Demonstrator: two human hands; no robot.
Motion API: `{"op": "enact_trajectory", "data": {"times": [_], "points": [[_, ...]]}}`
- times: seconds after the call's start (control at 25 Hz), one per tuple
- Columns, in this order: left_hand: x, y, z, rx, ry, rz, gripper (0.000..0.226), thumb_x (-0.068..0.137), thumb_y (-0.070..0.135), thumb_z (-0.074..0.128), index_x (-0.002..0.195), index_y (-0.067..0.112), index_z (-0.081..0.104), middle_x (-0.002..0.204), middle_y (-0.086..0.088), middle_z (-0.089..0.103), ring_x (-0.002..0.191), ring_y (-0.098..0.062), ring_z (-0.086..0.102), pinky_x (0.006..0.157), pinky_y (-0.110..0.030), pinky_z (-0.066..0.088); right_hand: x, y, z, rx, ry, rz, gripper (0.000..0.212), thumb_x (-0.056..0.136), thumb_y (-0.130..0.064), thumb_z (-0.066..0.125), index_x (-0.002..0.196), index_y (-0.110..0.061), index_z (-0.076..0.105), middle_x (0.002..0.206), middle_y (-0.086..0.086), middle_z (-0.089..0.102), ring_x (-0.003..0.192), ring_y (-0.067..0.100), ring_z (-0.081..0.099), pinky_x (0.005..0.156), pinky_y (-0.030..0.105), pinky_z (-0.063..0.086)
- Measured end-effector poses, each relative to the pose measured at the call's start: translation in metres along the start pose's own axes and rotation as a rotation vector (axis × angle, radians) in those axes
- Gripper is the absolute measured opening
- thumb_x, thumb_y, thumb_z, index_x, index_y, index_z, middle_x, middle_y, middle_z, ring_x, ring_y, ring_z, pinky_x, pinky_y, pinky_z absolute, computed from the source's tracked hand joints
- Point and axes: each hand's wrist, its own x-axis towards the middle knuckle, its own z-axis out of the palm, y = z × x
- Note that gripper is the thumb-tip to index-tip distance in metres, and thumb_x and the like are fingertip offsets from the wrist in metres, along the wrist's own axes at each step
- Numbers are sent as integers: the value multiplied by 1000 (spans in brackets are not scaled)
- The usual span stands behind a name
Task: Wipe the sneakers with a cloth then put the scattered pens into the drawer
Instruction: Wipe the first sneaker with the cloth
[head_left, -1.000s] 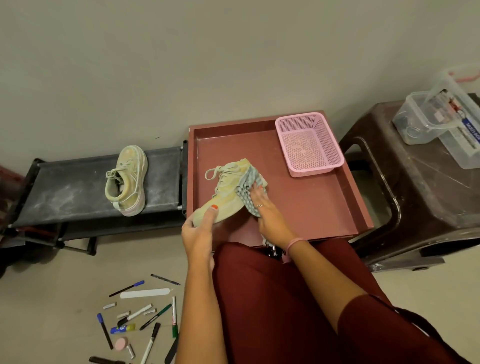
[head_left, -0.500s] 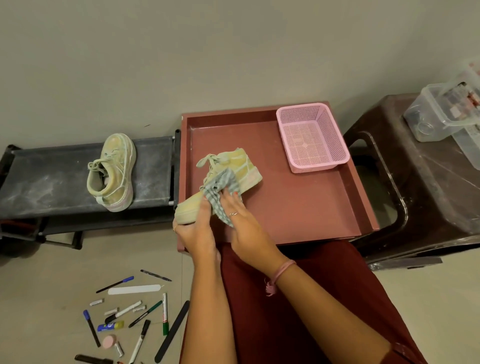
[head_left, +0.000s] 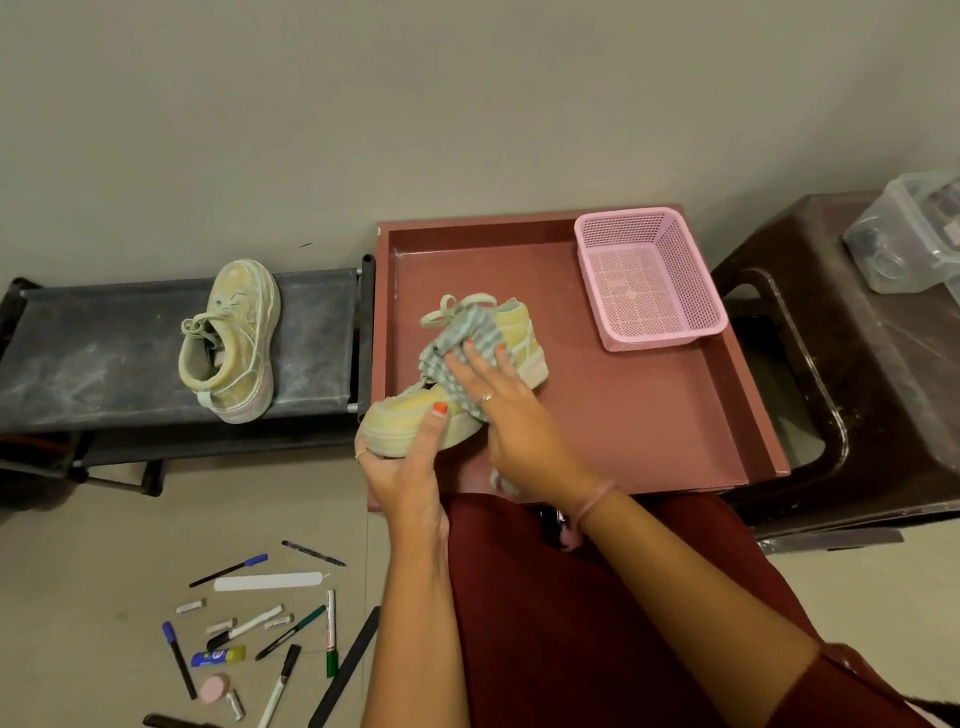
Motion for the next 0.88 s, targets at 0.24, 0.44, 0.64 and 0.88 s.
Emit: {"op": "enact_trajectory", "data": {"times": [0.24,0.44,0.64,0.88], "points": [[-1,0,3,-25,4,-30,67,72,-3,77,133,3,49,116,-12,66,97,-14,67,80,-23,56,-12,16,24,-175,326,-127,63,83,11,34,140,-14,42,146,3,42,139,34,30,116,32,24],[1,0,3,-54,14,-48,68,70,-2,79,132,2,50,119,-14,65,99,-16,67,82,-24,56,13,65,0,-439,328,-65,66,71,15,39,131,-8,55,135,7,56,121,41,52,89,38,51],[0,-1,3,-72,36,-53,69,69,0,80,131,6,51,115,-7,67,97,-12,68,80,-22,55,41,75,-24,-183,307,456,63,76,14,37,128,-16,55,122,10,63,106,35,60,85,37,48],[4,-5,1,-65,24,-55,67,70,-1,80,130,4,50,116,-13,66,104,-22,66,88,-33,55,-7,-1,23,-182,348,70,74,72,12,31,142,-7,38,147,10,40,139,29,30,112,29,24]]}}
